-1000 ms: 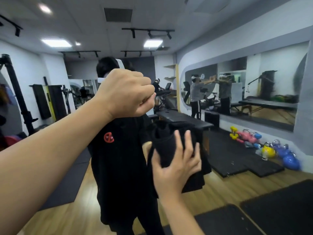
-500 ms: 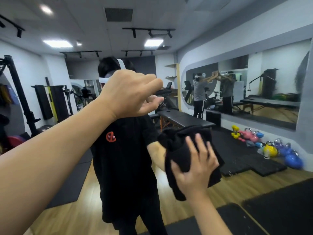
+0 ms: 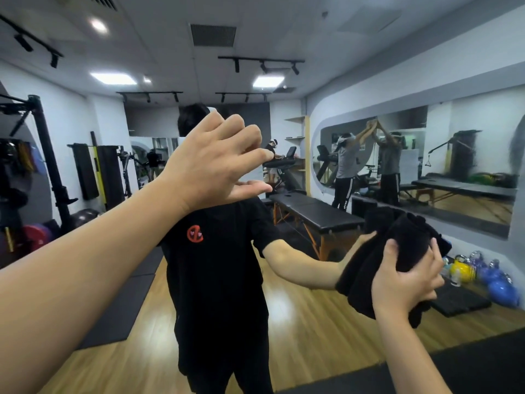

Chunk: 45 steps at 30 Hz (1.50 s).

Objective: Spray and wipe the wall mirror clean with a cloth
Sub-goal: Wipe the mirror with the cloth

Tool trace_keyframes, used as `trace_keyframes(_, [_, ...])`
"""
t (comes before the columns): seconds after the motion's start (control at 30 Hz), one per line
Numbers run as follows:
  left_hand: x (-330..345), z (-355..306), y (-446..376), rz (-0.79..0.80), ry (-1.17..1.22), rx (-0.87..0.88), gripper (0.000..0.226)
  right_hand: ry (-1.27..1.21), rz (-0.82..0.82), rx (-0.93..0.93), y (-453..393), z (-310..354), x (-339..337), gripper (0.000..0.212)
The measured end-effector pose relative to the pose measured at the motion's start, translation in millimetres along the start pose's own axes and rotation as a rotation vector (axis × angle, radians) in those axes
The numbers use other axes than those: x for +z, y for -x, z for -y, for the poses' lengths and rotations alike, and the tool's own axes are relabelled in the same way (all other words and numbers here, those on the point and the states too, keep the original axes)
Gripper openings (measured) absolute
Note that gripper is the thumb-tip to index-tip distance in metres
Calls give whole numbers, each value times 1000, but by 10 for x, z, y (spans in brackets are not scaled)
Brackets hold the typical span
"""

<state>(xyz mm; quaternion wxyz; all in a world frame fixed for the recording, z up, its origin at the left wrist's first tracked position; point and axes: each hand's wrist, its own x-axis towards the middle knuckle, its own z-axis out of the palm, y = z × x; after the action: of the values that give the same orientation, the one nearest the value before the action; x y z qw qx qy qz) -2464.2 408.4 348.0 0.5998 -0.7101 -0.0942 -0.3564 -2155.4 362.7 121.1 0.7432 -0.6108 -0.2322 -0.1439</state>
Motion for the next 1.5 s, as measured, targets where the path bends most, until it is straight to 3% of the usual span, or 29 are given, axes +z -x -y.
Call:
trace_keyframes(0.13, [3,-4,-5,-2,-4,7,52,-9,15,72,290,181,45,64])
trace_keyframes(0.23, [0,-13,-5,-5,-10,-3,50,-9,74,-22,771,472,101,66])
trace_keyframes(0.33, [-17,-27,-12,-4,-4,-12,46,29,175,-218,1367,773,192,72])
trace_keyframes(0.47, [-35,-31,-21,-10,18,-12,40,129,335,-674,2159,1041,279,72])
trace_keyframes(0.57, [-23,-22,-5,-15,28,-1,39,172,321,-881,2363,1040,326,74])
trace_keyframes(0.7, [-22,-8,-6,-15,33,12,36,136,273,-1060,2042,934,329,69])
trace_keyframes(0.9, [-47,-21,-9,-3,-6,19,32,118,213,-905,1075,916,273,70])
trace_keyframes(1.13, [-53,-29,-18,10,-36,17,31,47,68,-359,-258,937,147,61])
trace_keyframes(1.27, [-57,-40,-39,4,-37,12,28,22,-24,-87,-351,1097,181,62])
trace_keyframes(1.37, [-56,-45,-42,3,-33,13,28,34,22,-182,85,1286,227,64])
trace_keyframes(1.5, [-57,-43,-38,1,-9,9,27,89,198,-554,948,1391,270,72])
